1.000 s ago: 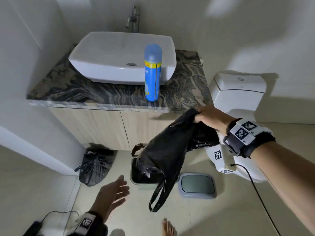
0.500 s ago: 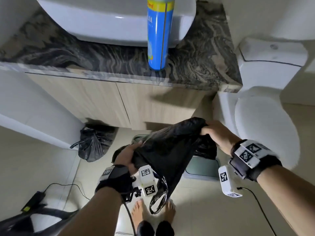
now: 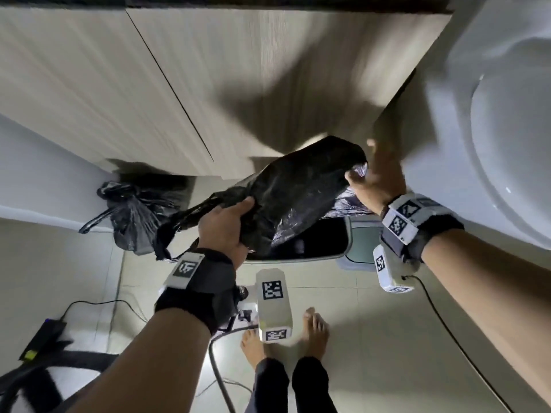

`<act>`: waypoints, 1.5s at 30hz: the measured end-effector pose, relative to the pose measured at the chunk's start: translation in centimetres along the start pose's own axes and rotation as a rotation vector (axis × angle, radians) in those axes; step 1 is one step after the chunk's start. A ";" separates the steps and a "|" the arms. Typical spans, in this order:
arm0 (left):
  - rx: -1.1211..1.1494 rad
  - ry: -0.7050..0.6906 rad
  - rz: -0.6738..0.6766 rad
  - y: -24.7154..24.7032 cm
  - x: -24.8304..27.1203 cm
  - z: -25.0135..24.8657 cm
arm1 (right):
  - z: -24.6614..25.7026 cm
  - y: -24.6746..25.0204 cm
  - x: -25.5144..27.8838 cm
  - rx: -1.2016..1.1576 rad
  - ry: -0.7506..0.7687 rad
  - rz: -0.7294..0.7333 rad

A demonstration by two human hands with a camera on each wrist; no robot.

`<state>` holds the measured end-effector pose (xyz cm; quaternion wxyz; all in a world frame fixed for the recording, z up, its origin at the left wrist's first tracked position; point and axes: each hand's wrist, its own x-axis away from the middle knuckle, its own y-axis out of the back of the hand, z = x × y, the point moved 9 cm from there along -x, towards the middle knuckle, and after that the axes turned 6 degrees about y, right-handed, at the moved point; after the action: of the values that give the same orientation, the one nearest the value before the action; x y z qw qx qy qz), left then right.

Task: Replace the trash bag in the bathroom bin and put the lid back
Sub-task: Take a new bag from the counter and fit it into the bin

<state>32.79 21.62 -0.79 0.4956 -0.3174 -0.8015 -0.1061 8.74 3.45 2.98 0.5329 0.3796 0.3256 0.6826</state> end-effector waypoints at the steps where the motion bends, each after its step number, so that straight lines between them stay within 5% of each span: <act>1: 0.016 -0.003 0.012 -0.4 -0.8 0.5 | 0.8 -0.1 0.5 -0.004 0.075 -0.080; 3: 0.026 0.022 0.079 -1.5 -2.1 1.9 | 2.6 -2.0 2.7 -0.100 0.268 -0.064; 7: 0.120 0.154 0.203 -3.6 -3.3 4.9 | 3.5 -10.9 7.8 -0.504 0.280 0.389; 11: 0.137 0.132 0.239 -3.6 -2.6 5.7 | 2.1 -14.7 8.2 -0.687 0.193 0.258; 17: 0.156 0.106 0.382 -3.1 0.0 4.5 | 0.2 -14.8 7.4 -0.615 0.109 -0.020; 21: -0.001 -0.078 0.356 -1.5 0.0 0.8 | -2.5 -11.1 6.7 -0.668 0.039 -0.115; 25: -0.485 -0.454 0.157 0.8 -1.4 -1.3 | -2.6 -6.6 5.0 -0.631 0.056 -0.256; 28: -0.914 -0.667 -0.035 0.8 -1.9 0.1 | -0.5 -5.3 3.0 -0.765 0.053 -0.186; 33: -1.036 -0.867 -0.168 1.3 -1.9 2.0 | 4.0 -3.7 1.1 -0.770 0.230 0.039; 35: -1.004 -0.936 -0.099 1.0 -2.2 2.5 | 5.0 -4.3 1.5 -0.598 0.343 0.180; 38: -1.188 -1.108 -0.004 -0.5 -2.4 3.9 | 4.1 -5.0 1.4 -0.174 0.401 0.198; 41: -1.595 -0.821 0.037 -1.7 -5.4 6.6 | 3.5 -4.2 1.3 -0.290 0.305 0.110; 45: -1.748 -0.459 0.246 -2.6 -5.2 8.6 | 3.2 -3.7 0.7 -0.388 0.212 0.092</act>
<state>26.57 21.66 -9.05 -0.0853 -0.6763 -0.4751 -0.5564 13.17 5.10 1.56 0.5270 0.2105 0.2250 0.7920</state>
